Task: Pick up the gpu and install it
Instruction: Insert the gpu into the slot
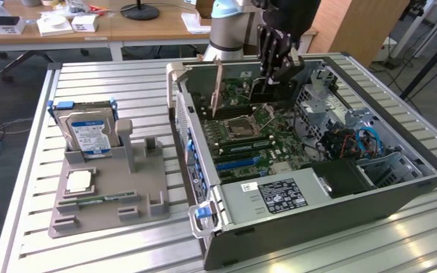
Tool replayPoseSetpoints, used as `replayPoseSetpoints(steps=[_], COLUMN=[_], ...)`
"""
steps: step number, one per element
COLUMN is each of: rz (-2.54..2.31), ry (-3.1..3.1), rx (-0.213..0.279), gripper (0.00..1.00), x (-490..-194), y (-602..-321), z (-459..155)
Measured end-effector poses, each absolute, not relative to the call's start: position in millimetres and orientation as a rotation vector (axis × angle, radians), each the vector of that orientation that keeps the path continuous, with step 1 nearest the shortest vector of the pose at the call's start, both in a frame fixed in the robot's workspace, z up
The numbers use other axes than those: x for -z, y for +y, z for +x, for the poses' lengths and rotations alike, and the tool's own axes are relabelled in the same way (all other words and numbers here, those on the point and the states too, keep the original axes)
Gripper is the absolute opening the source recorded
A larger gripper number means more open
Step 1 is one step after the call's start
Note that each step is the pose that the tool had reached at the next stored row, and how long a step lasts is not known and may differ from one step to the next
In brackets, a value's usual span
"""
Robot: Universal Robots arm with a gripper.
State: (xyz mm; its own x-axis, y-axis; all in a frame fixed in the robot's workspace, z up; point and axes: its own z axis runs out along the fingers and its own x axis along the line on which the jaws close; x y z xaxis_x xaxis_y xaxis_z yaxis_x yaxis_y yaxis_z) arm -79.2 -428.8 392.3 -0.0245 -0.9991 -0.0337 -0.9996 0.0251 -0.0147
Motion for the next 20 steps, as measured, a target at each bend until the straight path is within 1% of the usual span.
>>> replayPoseSetpoints(steps=[14, 20], rz=[-2.17, -2.17], ry=[2.225, 2.225], rx=[-0.022, -0.022], gripper=[0.26, 0.26], x=[-367.3, -366.8], y=[-428.8, -428.9], z=[-79.2, -79.2])
